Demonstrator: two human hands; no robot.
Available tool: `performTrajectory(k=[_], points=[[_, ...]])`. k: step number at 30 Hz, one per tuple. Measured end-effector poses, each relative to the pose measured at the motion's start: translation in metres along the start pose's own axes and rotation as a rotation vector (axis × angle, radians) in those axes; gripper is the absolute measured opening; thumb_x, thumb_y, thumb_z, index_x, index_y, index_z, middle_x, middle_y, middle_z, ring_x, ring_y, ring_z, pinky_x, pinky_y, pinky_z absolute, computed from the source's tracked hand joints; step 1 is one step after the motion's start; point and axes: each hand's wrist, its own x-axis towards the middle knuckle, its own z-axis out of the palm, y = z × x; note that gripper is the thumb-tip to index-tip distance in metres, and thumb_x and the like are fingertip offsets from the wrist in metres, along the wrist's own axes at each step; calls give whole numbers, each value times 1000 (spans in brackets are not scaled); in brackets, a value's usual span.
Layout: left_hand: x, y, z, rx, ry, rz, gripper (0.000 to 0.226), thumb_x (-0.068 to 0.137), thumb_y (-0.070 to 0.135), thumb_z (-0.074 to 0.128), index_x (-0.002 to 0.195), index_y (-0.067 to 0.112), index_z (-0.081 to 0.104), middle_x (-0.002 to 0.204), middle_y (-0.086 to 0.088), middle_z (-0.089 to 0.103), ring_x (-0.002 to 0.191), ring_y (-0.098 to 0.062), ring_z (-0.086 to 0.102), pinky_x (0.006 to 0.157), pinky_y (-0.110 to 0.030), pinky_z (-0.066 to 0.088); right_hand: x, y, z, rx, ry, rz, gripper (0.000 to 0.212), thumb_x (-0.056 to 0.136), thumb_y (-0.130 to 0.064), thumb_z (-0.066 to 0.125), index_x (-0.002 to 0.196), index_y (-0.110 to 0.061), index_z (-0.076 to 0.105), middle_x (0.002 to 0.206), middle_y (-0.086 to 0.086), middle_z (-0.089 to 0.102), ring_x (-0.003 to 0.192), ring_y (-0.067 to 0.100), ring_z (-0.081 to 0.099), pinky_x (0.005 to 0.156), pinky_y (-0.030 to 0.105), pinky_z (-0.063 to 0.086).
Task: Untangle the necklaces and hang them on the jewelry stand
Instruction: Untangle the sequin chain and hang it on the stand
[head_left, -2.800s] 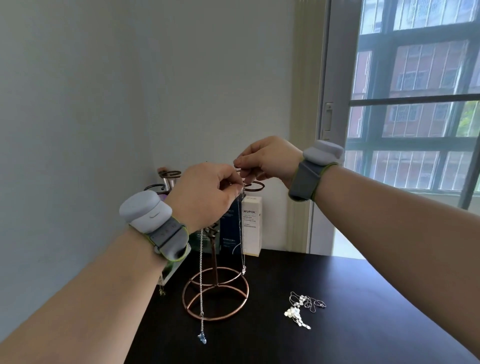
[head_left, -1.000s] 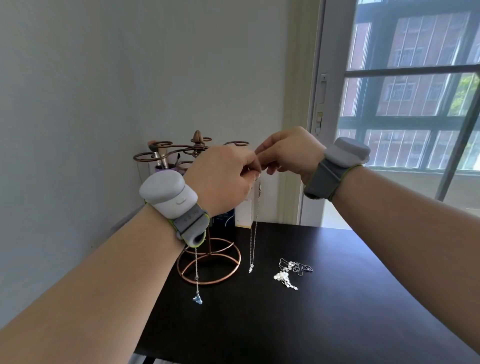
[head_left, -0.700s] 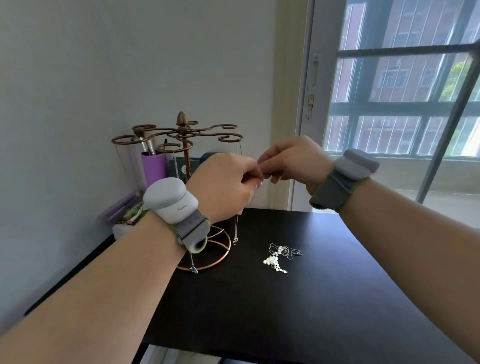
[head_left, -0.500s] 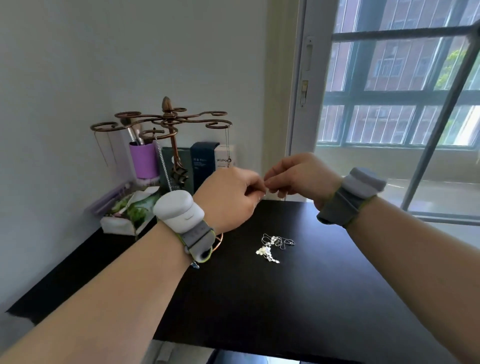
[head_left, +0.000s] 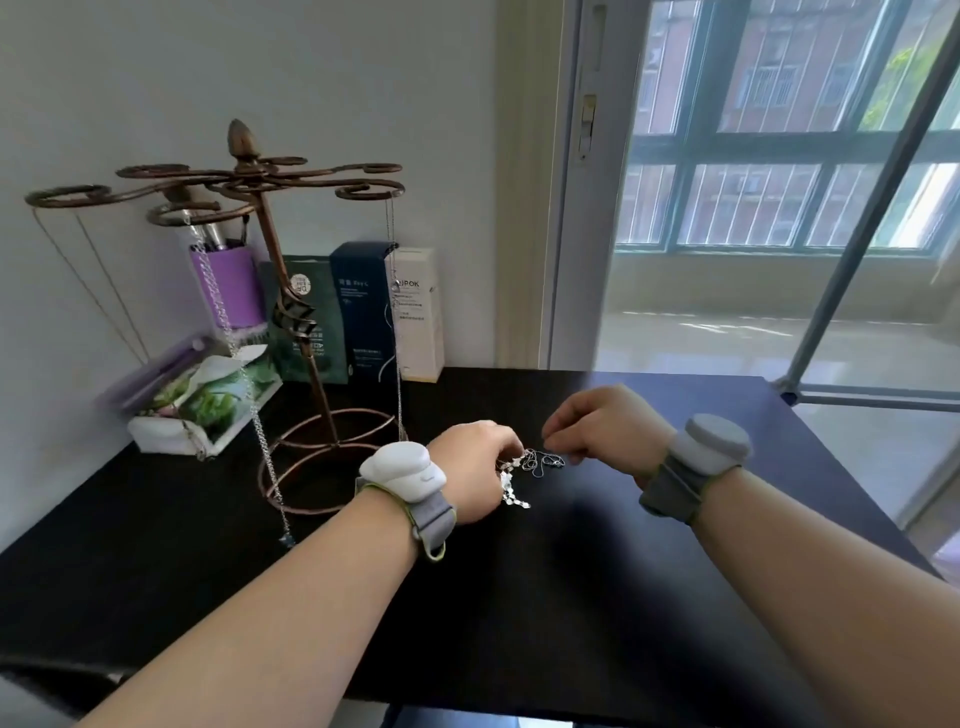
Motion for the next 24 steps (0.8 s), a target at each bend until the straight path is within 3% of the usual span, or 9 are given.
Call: performTrajectory(k=[6, 11, 16, 21, 24], points=[[17, -14, 15, -2, -13, -18, 35, 84, 16, 58, 118, 27, 60, 116, 7, 59, 113, -15, 48, 97, -28, 38, 10, 17, 6, -5, -6, 29, 10, 71, -7, 73, 69, -17, 72, 67, 5, 68, 52, 12, 58, 65, 27, 52], [26, -20, 20, -48, 27, -21, 28, 84, 20, 62, 112, 25, 62, 103, 7, 57, 105, -14, 50, 93, -31, 41, 13, 24, 10, 74, 18, 36, 7, 71, -8, 74, 72, -15, 72, 59, -1, 64, 46, 7, 54, 55, 21, 46], [29, -17, 23, -128, 73, -41, 19, 84, 19, 62, 102, 24, 64, 93, 7, 59, 90, -12, 56, 84, -29, 46, 15, 31, 12, 169, 57, 23, 10, 72, -8, 74, 71, -18, 72, 53, -7, 64, 46, 5, 55, 57, 20, 47], [33, -11, 24, -460, 137, -76, 12, 79, 16, 70, 85, 25, 66, 80, 6, 68, 76, -10, 65, 76, -26, 53, 15, 45, 12, 287, 114, -8, 9, 71, -7, 75, 71, -16, 73, 61, 3, 67, 55, 14, 59, 68, 30, 53], [39, -5, 22, -729, 191, -116, 10, 77, 11, 73, 83, 18, 69, 78, -1, 70, 70, -10, 65, 69, -20, 53, 17, 53, 12, 372, 121, -21, 11, 72, -6, 76, 71, -17, 73, 64, 2, 69, 59, 16, 60, 69, 29, 54]])
